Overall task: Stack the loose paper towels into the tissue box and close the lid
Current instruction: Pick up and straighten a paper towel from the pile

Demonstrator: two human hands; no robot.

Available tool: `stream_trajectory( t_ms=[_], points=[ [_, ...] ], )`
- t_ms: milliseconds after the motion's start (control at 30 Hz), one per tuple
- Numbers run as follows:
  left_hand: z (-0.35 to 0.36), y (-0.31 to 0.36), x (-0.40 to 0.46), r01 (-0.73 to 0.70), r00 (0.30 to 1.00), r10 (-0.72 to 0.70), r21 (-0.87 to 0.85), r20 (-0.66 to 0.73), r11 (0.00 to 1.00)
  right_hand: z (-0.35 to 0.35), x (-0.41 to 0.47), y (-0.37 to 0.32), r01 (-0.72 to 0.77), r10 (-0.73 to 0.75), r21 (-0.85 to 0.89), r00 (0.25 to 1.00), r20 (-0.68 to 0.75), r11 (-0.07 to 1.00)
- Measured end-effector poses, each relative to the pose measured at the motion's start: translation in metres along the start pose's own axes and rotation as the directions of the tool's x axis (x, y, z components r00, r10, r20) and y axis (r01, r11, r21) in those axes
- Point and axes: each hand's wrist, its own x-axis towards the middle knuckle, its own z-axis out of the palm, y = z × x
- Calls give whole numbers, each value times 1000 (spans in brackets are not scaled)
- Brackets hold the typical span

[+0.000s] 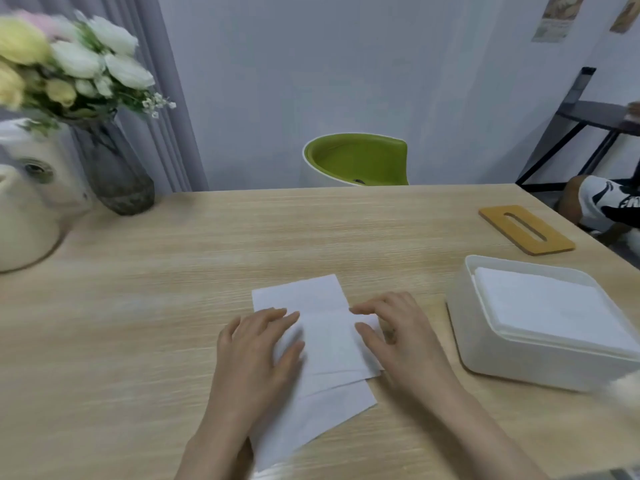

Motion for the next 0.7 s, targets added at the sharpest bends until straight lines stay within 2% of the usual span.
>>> stream_trajectory(
  t_ms=[100, 333, 600, 700],
  points=[
    [7, -12, -1, 41, 999, -41, 16, 20, 999, 14, 14, 2, -20, 23, -34, 996, 90, 999],
    [24, -28, -2, -17, 1000, 18, -25, 6, 1000, 30, 45, 9, -90, 150, -213, 948, 281, 973],
    [25, -30, -2, -35, 999, 35, -15, -1, 999, 24, 51, 4, -155, 219, -203, 913, 345, 967],
    [24, -29, -2, -25, 1000, 25, -12, 2, 1000, 22, 46, 3, -151, 199, -182, 938, 283, 972]
  ],
)
